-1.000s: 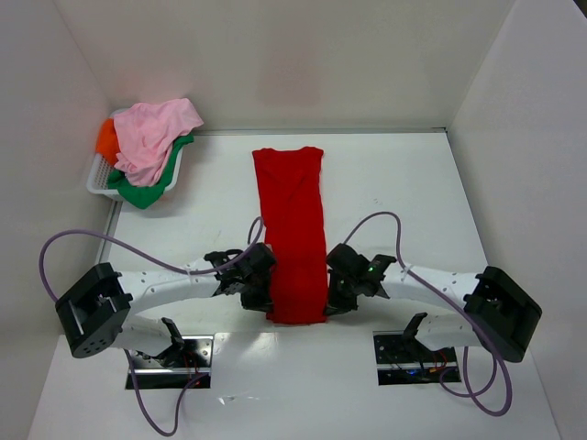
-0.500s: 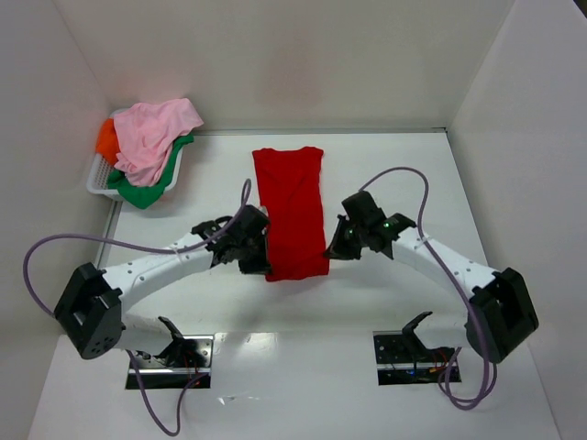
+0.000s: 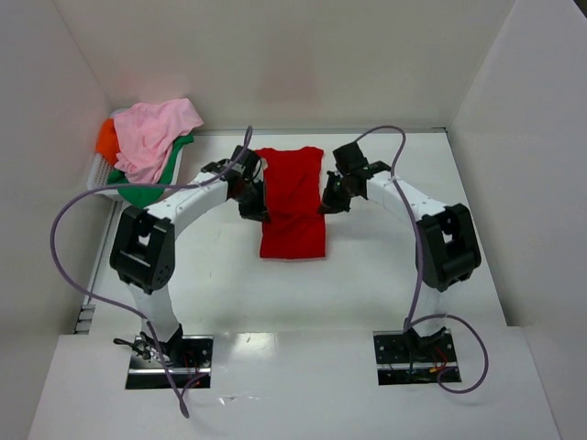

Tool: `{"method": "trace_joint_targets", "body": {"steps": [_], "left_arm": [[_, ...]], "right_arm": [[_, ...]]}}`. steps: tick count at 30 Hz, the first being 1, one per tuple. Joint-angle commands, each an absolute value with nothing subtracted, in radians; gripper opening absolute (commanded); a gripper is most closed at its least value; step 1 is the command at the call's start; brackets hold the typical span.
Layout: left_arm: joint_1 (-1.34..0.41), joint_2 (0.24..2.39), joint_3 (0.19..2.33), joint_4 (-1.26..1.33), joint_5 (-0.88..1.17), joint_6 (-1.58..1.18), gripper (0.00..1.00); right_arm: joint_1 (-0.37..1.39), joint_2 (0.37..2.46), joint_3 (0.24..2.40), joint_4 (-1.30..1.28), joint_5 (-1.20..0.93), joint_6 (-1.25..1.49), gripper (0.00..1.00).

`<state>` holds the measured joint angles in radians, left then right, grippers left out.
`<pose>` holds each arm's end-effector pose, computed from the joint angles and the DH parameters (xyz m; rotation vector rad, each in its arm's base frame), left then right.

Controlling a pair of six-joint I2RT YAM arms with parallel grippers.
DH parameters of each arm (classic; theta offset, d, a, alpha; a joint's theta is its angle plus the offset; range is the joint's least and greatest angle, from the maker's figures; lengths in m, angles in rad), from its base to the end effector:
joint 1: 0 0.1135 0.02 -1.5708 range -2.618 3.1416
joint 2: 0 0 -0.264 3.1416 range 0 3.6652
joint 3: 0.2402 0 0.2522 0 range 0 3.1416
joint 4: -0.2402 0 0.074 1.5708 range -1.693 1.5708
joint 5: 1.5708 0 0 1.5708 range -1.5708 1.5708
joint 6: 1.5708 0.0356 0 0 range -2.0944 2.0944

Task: Fold and stack the t-shirts
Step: Fold the folded rectangular tshirt in 1/3 of the way

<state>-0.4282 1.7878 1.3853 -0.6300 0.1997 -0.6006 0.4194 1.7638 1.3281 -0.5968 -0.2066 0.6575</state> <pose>0.3442 -0.1649 0.2371 -0.1584 2.7023 -0.6033 0.3385 0.1589 0.2302 0.2454 2.7053 0.6257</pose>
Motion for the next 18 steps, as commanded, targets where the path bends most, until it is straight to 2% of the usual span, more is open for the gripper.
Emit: {"method": "trace_joint_targets", "body": {"steps": [1,5,8,10,11,12,13,16,17,18], "left_arm": [[-0.393,1.88,1.523,-0.664,0.285,-0.515,0.0],[-0.344,1.971,1.61,-0.673,0.307,-0.494,0.0],[-0.316,2.042,1.681,-0.673,0.318,-0.482,0.04],[-0.307,2.092,1.706,-0.673,0.327,-0.482,0.17],[-0.307,2.108,1.719,-0.673,0.327,-0.471,0.3],[-0.298,2.13,1.72,-0.673,0.327,-0.471,0.53],[-0.298,2.131,1.72,-0.673,0.336,-0.471,0.67],[-0.285,2.141,1.72,-0.664,0.325,-0.46,0.81],[-0.285,2.141,1.72,-0.646,0.325,-0.46,0.85],[-0.285,2.132,1.706,-0.622,0.325,-0.46,0.86]], "right_arm": [[0.375,1.844,1.452,-0.638,-0.259,0.595,0.0],[0.35,1.95,1.568,-0.647,-0.284,0.586,0.0],[0.341,2.023,1.627,-0.663,-0.284,0.565,0.04],[0.341,2.072,1.652,-0.663,-0.295,0.554,0.08],[0.341,2.086,1.652,-0.663,-0.305,0.542,0.12],[0.331,2.098,1.663,-0.654,-0.305,0.541,0.19],[0.331,2.108,1.673,-0.653,-0.305,0.532,0.32],[0.319,2.108,1.684,-0.614,-0.285,0.532,0.55],[0.319,2.097,1.684,-0.585,-0.273,0.532,0.66],[0.308,2.097,1.696,-0.575,-0.262,0.532,0.68]]}}
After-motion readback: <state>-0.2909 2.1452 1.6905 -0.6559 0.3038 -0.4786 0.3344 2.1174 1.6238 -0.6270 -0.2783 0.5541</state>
